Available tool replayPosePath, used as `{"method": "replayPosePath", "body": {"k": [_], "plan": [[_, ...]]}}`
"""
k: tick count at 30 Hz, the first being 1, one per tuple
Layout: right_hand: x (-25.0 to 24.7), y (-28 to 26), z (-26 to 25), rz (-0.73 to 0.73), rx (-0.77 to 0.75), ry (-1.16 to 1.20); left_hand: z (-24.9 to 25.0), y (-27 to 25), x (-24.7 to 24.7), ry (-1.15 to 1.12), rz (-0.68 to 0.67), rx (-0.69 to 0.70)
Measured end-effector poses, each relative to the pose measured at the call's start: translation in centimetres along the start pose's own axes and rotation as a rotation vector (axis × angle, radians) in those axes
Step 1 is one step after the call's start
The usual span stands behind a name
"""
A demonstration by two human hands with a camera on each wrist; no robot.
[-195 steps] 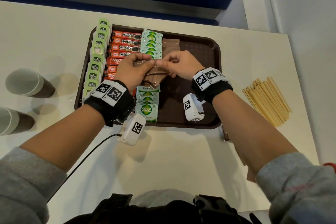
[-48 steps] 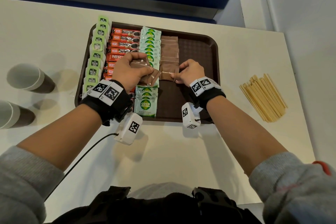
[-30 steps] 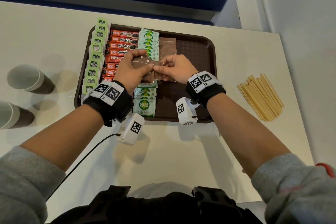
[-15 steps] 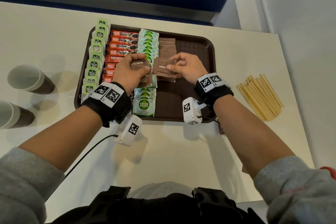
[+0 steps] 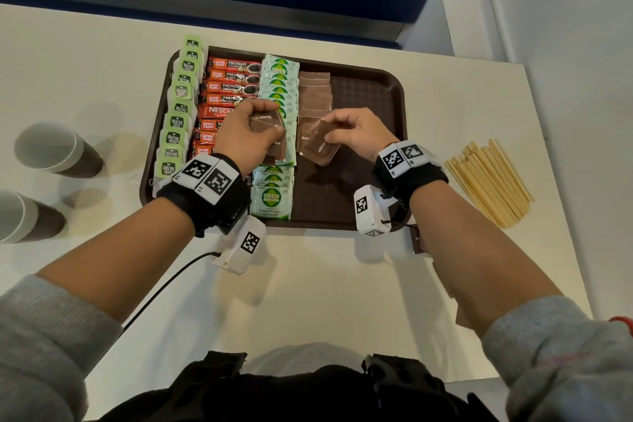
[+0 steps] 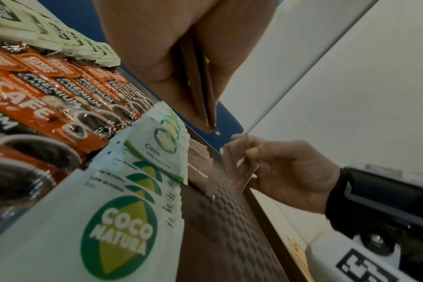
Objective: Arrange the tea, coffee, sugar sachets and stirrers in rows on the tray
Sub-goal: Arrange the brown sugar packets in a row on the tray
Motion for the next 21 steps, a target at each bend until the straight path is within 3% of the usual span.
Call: {"method": "replayPosePath", "body": {"k": [4, 12, 21], "plan": [[0.3, 0.2, -2.2, -0.082, -0.108, -0.022, 0.3, -0.2, 1.0, 0.011, -0.047, 0.011], [0.1, 0.3, -3.4, -0.039, -0.07, 0.134, 0.1, -1.2, 2.1, 0.021, -0.16, -0.055], [-0.5, 0.5, -1.4, 0.075, -0.03, 0.03, -0.3, -0.7, 1.0, -0.008, -0.031, -0.056]]}}
Point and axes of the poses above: each hand's wrist, its own y-axis towards the middle knuckle, its own x-axis out of the palm, z = x × y, the point moved 7 cm from there along y, towards the middle knuckle, and after that the axes turned 15 degrees about -y, right-handed, at the moved point
